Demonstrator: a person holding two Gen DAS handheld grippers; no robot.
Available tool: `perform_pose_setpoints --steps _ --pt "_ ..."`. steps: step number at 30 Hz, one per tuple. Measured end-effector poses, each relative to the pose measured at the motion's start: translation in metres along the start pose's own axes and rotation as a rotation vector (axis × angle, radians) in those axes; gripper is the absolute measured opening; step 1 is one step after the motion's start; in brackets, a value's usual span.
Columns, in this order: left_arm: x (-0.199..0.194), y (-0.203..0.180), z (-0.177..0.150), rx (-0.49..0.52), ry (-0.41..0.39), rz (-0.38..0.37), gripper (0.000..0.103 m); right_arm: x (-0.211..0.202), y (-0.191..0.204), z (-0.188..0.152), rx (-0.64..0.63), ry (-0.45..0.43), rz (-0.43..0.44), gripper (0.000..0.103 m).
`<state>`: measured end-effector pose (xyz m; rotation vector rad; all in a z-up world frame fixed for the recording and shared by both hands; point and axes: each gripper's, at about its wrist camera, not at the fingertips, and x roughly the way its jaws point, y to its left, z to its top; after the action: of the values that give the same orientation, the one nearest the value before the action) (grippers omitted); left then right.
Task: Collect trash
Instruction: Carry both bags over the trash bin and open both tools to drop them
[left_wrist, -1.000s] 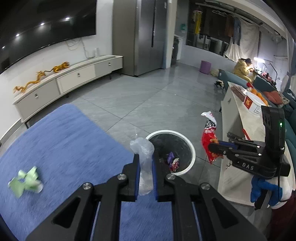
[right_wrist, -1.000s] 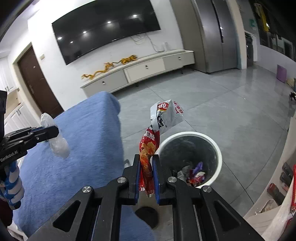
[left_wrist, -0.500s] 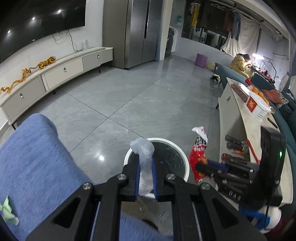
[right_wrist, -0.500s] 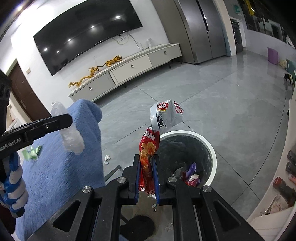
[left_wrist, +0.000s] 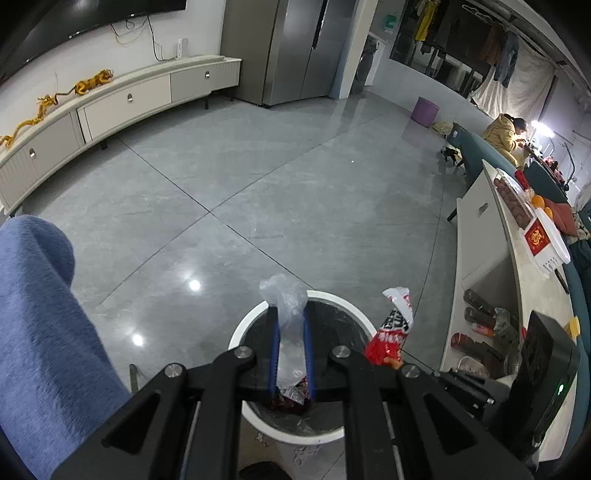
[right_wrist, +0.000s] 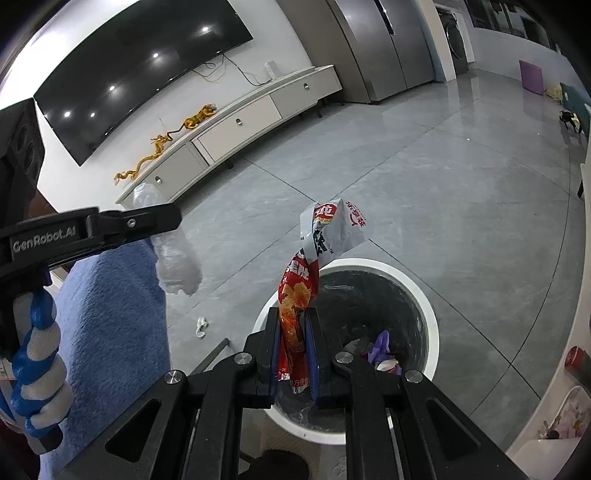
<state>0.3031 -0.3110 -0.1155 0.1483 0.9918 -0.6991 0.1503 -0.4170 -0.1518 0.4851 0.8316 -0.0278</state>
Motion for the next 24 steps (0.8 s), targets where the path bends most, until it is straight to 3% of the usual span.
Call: perform_pose_setpoints --steps 9,13,24 --pt "0.035 -0.007 0.006 -0.002 0.058 -0.025 0.013 0.022 -0.012 -0.002 0.019 0.037 -0.048 0.016" --pt "0.042 -0.006 0.004 -0.025 0.072 -0.055 0.04 0.023 -0.019 -0.006 0.036 0.043 -0.078 0.028" --pt "0.027 -0.011 -0.003 -0.038 0.051 -0.068 0.04 0.006 -0.012 -0.005 0.049 0.022 -0.095 0.031"
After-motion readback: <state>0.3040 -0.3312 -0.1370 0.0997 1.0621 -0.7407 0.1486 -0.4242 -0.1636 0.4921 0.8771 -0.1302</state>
